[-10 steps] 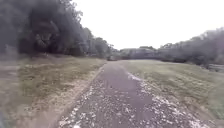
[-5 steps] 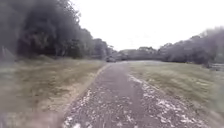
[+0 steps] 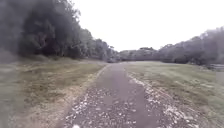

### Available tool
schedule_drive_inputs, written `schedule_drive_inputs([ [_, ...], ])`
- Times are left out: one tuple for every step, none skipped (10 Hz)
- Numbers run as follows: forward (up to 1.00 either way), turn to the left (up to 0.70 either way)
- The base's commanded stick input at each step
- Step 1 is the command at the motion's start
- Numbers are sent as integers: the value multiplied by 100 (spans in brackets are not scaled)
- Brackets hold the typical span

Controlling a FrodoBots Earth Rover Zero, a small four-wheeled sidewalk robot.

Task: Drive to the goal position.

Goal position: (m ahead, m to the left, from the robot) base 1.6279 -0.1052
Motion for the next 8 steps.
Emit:
schedule_drive_inputs([
  [45, 0],
  [45, 0],
  [45, 0],
  [45, 0],
  [45, 0],
  [45, 0],
  [45, 0],
  [45, -7],
])
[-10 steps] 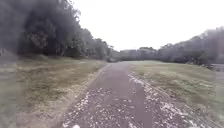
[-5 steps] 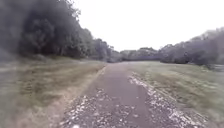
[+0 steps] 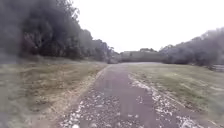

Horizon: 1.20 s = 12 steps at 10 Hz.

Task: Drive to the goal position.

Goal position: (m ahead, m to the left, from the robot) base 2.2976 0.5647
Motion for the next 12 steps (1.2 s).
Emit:
schedule_drive_inputs([
  [45, -13],
  [45, -19],
  [45, -25],
  [45, -18],
  [45, -6],
  [45, 0],
  [45, 0],
  [45, 0],
  [45, 0],
  [45, 0],
  [45, 0],
  [45, 0],
])
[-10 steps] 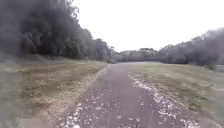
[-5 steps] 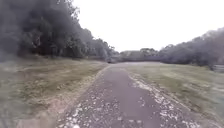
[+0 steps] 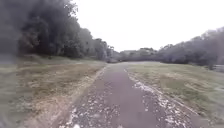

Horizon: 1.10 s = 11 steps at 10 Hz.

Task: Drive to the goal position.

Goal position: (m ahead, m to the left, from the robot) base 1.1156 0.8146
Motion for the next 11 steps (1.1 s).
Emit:
schedule_drive_inputs([
  [45, 0],
  [45, 0],
  [45, 0],
  [45, 0],
  [45, 0],
  [45, 0],
  [45, 0],
  [45, 0],
  [45, 0],
  [45, 0],
  [45, 0],
])
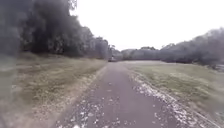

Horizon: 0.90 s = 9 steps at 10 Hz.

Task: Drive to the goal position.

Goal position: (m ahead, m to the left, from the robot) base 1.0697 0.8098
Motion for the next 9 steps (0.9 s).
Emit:
schedule_drive_inputs([
  [45, 0],
  [45, 0],
  [45, 0],
  [45, 0],
  [45, 0],
  [45, 0],
  [45, 0],
  [45, 0],
  [45, 0],
])
